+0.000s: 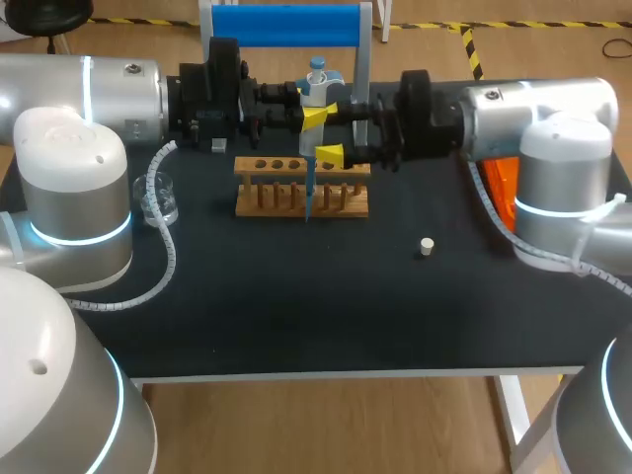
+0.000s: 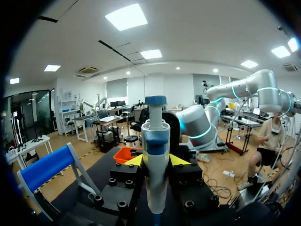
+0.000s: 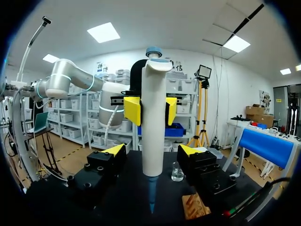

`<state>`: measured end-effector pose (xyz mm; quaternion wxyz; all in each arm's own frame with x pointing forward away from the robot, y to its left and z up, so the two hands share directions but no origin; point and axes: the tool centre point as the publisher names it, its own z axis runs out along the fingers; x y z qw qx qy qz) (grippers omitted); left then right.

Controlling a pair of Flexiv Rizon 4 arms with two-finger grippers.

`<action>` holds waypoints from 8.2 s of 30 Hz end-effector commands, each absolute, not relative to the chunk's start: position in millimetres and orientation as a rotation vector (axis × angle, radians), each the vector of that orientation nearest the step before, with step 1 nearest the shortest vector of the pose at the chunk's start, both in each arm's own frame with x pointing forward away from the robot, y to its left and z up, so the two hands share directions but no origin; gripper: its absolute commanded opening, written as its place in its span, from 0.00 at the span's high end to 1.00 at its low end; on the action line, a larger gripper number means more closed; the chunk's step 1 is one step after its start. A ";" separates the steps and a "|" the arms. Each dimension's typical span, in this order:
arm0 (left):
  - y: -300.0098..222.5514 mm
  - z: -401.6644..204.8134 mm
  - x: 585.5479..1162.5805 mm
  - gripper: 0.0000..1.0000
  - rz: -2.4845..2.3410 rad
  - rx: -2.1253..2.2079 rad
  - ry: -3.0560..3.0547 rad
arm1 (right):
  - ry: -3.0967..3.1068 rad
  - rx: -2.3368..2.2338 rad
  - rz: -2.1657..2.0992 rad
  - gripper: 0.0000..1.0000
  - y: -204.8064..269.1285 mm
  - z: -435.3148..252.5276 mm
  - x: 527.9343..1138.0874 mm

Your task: Invert the test tube, pick up the pipette, mount the tip to pipette, aspirate from beaker and dispense into the tube, eject the tip, return the pipette, and cap with the stopper.

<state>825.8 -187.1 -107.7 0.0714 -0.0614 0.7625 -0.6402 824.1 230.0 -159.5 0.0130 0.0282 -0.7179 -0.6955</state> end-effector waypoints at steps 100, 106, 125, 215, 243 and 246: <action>-187.4 -108.3 825.9 0.00 -1.928 -0.183 2.288 | -2.224 0.149 -2.163 1.00 63.0 -128.5 879.7; -187.4 -108.3 825.9 0.00 -1.928 -0.183 2.288 | -2.257 0.169 -2.141 1.00 37.5 -117.0 888.8; -187.4 -108.3 825.9 0.00 -1.928 -0.183 2.288 | -2.276 0.080 -2.163 1.00 -59.7 -106.1 911.1; -187.4 -108.3 825.9 0.00 -1.928 -0.183 2.288 | -2.173 0.285 -2.174 1.00 -161.6 -166.7 934.5; -280.0 -85.4 842.8 0.00 -1.839 -0.269 2.344 | -2.173 0.285 -2.174 1.00 -161.6 -166.7 934.5; -301.3 -82.1 847.6 0.00 -1.829 -0.269 2.346 | -2.173 0.285 -2.174 1.00 -161.6 -166.7 934.5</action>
